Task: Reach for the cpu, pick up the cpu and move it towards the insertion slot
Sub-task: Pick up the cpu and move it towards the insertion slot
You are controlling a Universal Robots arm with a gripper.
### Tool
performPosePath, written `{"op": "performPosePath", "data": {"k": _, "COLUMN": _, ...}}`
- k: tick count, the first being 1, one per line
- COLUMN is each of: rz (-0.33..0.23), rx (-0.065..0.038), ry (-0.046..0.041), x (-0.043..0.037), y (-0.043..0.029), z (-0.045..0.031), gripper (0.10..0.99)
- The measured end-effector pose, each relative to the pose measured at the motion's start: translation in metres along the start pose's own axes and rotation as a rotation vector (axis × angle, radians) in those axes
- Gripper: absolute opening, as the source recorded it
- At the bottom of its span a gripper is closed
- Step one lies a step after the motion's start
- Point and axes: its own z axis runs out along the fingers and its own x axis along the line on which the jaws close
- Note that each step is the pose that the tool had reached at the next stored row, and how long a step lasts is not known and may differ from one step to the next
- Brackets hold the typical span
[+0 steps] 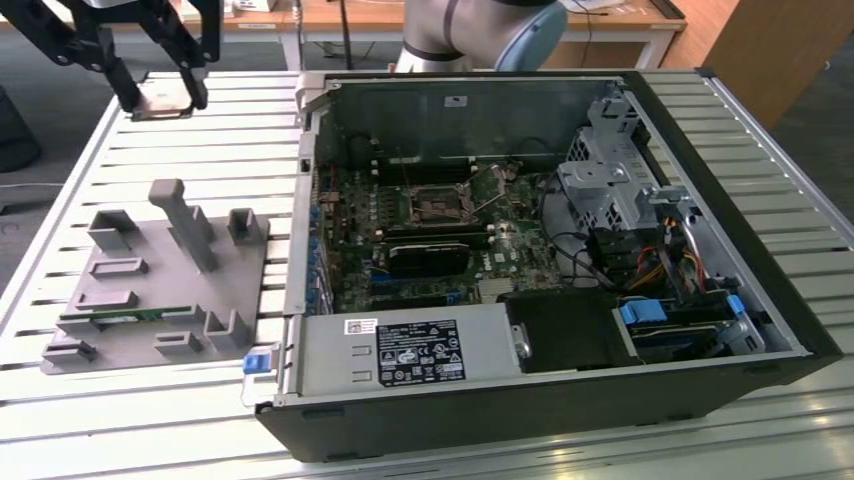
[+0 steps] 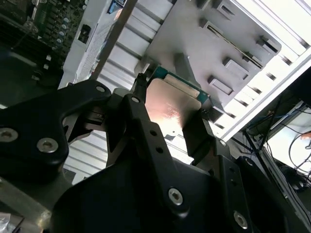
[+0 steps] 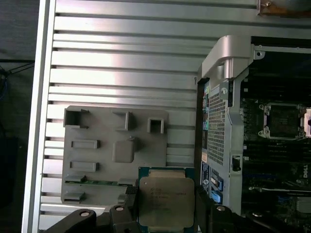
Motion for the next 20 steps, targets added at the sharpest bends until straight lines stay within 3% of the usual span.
{"op": "performPosePath", "data": {"k": 5, "rz": 0.000, "rx": 0.000, "ry": -0.0042, "x": -0.0227, "y": -0.0008, "z": 0.0006, "gripper": 0.545}}
{"op": "performPosePath", "data": {"k": 20, "rz": -0.002, "rx": 0.001, "ry": -0.0289, "x": -0.0861, "y": -0.0021, "z": 0.0068, "gripper": 0.545}}
